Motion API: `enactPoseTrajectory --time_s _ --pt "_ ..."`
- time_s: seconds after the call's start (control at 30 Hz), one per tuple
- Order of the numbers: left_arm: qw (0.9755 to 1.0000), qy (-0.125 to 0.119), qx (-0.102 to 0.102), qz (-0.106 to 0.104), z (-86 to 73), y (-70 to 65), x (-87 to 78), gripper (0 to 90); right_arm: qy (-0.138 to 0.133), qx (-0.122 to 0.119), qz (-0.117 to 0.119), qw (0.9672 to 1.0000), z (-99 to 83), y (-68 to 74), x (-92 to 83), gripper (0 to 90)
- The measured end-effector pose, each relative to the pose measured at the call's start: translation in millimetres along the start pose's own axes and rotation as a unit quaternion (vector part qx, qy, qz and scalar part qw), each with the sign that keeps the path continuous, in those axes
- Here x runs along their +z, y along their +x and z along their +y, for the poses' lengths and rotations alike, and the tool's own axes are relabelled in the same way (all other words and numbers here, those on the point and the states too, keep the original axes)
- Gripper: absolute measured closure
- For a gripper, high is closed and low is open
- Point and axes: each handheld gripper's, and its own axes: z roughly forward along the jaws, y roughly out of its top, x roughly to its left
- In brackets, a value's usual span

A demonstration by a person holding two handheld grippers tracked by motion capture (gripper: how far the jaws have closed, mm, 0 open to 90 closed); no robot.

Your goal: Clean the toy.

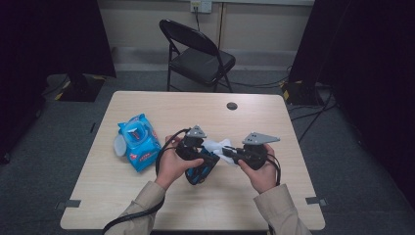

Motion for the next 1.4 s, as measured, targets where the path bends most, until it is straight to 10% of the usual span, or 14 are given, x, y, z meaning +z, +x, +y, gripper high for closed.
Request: enactPoseTrajectory --time_s 0.3,0.93,1.4 --pt "0.9998 -0.004 0.014 -0.010 3.9 -9.1 -2.8 26.2 -0.007 0.022 -0.027 0.9994 21.7 -20.2 0.9 86.8" --pt "0.9994 0.002 0.031 -0.014 3.4 -14.7 -0.2 26.2 0.054 0.005 0.003 0.9985 29.3 -7.7 42.4 86.6" --pt "0.9997 0.001 0.024 -0.011 3.2 -12.2 -1.2 26.2 0.023 0.002 -0.002 0.9997 21.5 -6.7 29.7 86.6"
